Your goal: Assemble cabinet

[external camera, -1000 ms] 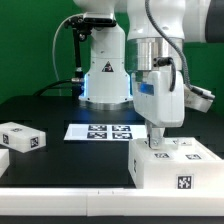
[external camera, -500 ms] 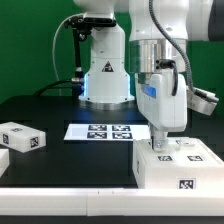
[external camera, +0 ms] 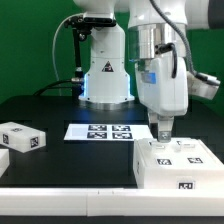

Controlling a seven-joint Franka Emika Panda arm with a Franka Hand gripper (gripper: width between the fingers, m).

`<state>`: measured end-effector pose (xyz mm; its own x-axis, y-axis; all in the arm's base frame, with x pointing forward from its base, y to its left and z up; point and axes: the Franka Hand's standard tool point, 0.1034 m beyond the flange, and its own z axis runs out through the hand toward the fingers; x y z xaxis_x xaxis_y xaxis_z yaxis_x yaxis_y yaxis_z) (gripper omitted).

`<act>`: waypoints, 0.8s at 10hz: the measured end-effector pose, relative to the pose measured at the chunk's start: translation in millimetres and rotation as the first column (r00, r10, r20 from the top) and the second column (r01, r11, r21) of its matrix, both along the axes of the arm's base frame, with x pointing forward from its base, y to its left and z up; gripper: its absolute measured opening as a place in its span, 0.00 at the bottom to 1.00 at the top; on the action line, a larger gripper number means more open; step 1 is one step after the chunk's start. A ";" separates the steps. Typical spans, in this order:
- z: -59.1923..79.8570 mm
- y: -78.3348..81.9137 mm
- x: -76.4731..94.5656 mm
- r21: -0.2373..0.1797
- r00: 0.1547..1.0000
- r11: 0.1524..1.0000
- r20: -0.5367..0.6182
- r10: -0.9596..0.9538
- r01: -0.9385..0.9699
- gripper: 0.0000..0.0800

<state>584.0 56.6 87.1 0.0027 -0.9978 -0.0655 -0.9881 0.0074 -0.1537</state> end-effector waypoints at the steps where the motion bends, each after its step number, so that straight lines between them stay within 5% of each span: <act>1: -0.8 -1.1 -1.1 -0.001 1.000 1.000 -0.001 -0.002 0.002 0.84; 2: -1.6 -1.9 -0.6 -0.003 1.000 1.000 -0.002 -0.002 0.002 0.97; 5: 3.4 -1.4 0.2 -0.016 0.992 0.992 0.010 0.127 -0.127 1.00; 8: 5.8 7.5 -13.3 -0.073 0.915 0.913 0.020 0.404 -0.401 1.00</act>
Offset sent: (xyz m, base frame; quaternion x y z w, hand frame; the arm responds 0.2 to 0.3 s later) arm 0.0000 0.0000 0.0000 0.0000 0.0000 0.0000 1.0000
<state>570.7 64.1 92.8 0.4060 -0.9138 0.0075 -0.8995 -0.4011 -0.1732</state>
